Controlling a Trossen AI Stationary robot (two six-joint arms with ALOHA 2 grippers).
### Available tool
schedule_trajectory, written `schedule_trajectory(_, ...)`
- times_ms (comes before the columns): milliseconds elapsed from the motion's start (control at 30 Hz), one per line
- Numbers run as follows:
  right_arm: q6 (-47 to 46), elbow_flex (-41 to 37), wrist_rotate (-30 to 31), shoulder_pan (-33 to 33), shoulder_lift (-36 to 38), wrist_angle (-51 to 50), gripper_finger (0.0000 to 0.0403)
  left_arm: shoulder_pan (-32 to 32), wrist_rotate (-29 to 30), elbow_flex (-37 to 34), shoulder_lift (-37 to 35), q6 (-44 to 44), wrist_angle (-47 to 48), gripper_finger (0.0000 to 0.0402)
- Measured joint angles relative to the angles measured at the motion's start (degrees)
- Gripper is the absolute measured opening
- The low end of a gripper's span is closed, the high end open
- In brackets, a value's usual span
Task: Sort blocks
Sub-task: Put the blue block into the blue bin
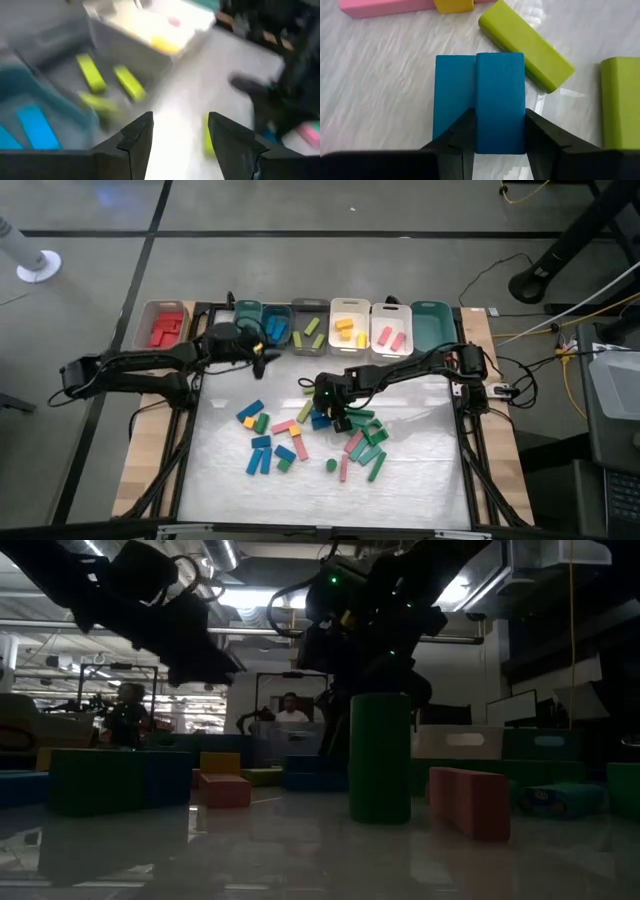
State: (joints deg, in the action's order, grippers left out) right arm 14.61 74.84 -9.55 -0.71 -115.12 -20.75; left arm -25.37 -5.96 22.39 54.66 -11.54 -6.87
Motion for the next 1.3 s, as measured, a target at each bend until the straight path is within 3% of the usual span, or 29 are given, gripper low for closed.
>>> schedule_trajectory(200, 2.33, 5.65, 1.09, 0.02, -0.45, -5.47, 0.0129, 5.76, -0.36, 0.0, -1.15, -1.86, 14.51, 0.0179)
schedule_trajectory(367, 10.29, 12.23, 8.55, 0.2, -0.39, -8.5, 0.0141, 9.65, -0.37, 0.0, -1.15, -6.82, 20.01, 0.0179)
schedule_trajectory(600, 19.59, 16.46, 16.66, 3.96, -0.32, 0.93, 0.0135, 14.39, -0.32, -0.02, -1.15, -11.68, 20.43, 0.0179)
schedule_trajectory(867, 21.67, 16.54, 15.28, 12.9, -3.23, 19.7, 0.0143, 19.41, 0.12, -0.02, -1.1, -14.24, 20.23, 0.0179)
schedule_trajectory(1100, 21.66, 16.51, 5.76, 19.36, -9.46, 32.6, 0.0147, 22.4, 1.29, -0.02, -1.08, -16.65, 19.69, 0.0179)
schedule_trajectory(1300, 20.28, 18.74, 8.47, 19.87, -10.72, 33.05, 0.016, 23.97, 2.39, -0.02, -1.08, -18.44, 19.69, 0.0179)
